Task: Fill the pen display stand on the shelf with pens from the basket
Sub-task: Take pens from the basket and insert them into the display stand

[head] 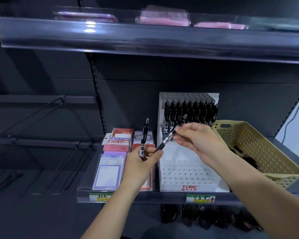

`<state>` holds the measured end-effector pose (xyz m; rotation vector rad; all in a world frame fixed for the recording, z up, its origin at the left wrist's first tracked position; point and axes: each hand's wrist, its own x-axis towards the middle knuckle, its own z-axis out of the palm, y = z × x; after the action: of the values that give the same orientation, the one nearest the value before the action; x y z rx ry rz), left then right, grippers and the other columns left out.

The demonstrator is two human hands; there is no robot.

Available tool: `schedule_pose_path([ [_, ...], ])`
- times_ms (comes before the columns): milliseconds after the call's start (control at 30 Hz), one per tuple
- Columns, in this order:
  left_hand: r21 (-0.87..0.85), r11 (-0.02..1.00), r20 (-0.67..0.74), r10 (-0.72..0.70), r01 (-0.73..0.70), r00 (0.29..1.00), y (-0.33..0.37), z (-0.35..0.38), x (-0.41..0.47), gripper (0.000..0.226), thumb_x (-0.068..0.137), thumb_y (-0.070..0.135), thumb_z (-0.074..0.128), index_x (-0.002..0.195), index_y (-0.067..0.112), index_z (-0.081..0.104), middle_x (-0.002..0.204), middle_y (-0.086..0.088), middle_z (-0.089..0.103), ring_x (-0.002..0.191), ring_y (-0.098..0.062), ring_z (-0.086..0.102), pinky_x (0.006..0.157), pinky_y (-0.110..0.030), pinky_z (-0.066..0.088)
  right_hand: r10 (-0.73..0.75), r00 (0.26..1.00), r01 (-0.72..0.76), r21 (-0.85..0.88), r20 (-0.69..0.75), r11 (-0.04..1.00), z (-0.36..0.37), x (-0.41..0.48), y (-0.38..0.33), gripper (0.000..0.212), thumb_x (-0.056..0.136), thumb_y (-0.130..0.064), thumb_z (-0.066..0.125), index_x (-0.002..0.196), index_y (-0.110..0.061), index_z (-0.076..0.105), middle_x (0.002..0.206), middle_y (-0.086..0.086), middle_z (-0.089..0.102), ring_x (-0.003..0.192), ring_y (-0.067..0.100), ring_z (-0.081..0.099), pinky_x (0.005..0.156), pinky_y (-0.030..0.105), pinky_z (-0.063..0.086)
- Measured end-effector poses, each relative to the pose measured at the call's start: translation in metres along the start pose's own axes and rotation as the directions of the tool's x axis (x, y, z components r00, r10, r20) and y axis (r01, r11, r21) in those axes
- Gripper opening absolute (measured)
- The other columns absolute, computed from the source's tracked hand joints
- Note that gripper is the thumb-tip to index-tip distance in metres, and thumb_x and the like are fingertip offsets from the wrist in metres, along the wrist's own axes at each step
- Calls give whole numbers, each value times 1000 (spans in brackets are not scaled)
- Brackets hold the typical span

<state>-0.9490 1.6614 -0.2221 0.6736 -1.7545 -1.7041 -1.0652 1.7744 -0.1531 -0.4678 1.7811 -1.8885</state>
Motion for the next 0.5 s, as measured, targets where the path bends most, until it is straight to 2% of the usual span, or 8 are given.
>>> schedule_pose_path([
  [67,16,1000,-8,15,-15,1000,0,1,1,16,75,16,77,77,16,62,67,6,60,56,1,54,57,-7,44,-21,999,19,-60,-33,998,6,1,2,9,84,-13,69,79,-7,66,78,10,70,72,15,69,66,21,58],
  [167,28,999,-25,33,-32,999,0,1,4,18,72,15,79,76,15,62,66,7,61,55,2,54,59,-10,45,-64,995,54,-142,-71,988,10,3,0,11,85,-13,68,76,-7,66,74,10,70,68,14,70,65,21,58],
  [233,35,999,-39,29,-28,999,1,1,5,18,71,16,80,74,17,63,66,8,63,57,1,55,63,-16,45,-99,992,83,-184,-80,979,13,3,-4,12,85,-11,67,74,-8,66,71,10,69,65,12,69,63,20,58],
  [333,40,999,-67,8,-5,998,3,0,8,17,71,19,80,73,19,63,70,3,65,67,-10,57,66,-22,45,-191,975,162,-233,-110,959,14,3,-17,7,85,-9,67,79,-12,66,73,7,69,65,11,68,62,19,57],
  [433,9,1000,-89,15,-14,996,5,-4,8,15,75,17,77,76,19,62,65,8,59,63,-8,53,59,-10,44,-372,911,282,-389,-177,877,10,9,-32,2,87,-15,65,89,-15,65,75,3,70,67,10,67,66,23,57],
  [500,-11,1000,-86,17,-18,996,4,-6,7,13,79,19,73,76,18,61,67,7,58,64,-8,51,51,-3,41,-463,864,328,-476,-198,816,10,14,-36,7,89,-19,64,93,-15,67,75,0,70,69,10,68,68,26,58],
])
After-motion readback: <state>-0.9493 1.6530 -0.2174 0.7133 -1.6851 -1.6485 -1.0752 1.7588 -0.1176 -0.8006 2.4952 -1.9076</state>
